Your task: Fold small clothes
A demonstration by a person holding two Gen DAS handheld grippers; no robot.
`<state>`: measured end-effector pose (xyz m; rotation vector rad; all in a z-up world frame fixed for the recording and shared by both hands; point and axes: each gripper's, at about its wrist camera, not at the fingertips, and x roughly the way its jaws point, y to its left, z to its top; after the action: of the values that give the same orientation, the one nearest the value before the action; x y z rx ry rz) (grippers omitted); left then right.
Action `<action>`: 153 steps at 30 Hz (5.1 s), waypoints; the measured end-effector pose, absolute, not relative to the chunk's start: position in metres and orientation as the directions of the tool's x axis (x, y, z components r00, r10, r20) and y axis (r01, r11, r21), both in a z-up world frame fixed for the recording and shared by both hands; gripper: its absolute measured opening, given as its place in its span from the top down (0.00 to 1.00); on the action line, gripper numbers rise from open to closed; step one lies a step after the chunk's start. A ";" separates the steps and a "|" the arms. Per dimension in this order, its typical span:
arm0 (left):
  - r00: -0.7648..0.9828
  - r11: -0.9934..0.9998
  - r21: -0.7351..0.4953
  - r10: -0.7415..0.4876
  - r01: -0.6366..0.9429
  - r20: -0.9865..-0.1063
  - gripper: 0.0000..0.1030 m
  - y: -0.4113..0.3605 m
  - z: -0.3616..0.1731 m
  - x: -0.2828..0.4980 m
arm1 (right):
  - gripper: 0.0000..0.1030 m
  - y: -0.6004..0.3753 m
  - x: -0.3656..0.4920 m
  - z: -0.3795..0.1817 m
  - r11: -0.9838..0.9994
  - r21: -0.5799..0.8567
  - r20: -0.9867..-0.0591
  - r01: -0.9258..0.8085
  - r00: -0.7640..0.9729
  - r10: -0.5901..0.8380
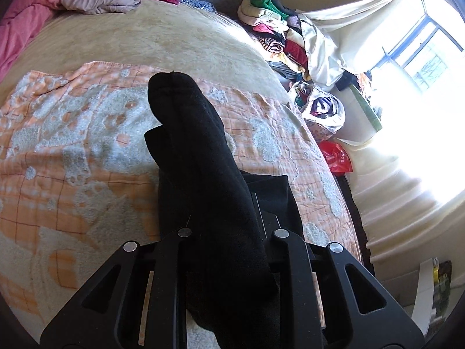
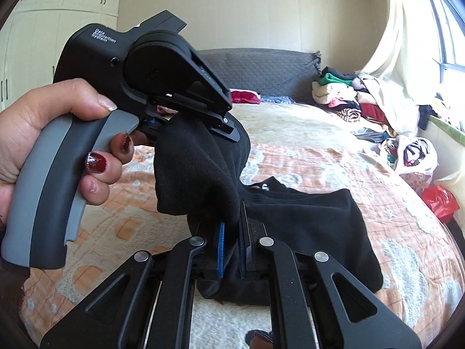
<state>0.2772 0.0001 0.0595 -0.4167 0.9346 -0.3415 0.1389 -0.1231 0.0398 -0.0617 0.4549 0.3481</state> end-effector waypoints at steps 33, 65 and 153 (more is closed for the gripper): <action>0.350 0.865 -0.477 -0.499 0.155 -0.793 0.46 -0.133 -0.007 0.319 | 0.83 -0.259 0.181 -0.047 0.836 0.543 -0.654 0.080 0.664 0.362; 0.558 0.971 -0.154 -0.230 0.181 -0.797 0.48 -0.062 -0.023 0.238 | 0.90 -0.275 0.293 -0.003 0.880 0.420 -0.684 -0.221 0.561 0.467; 0.417 0.925 -0.352 -0.380 0.145 -0.826 0.57 -0.051 -0.051 0.209 | 0.53 -0.293 0.231 0.017 0.883 0.404 -0.649 -0.239 0.606 0.461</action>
<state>0.2090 -0.0511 -0.0510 -0.2403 1.0944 -0.3335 0.2311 -0.2933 0.0173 0.2901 0.8273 0.4109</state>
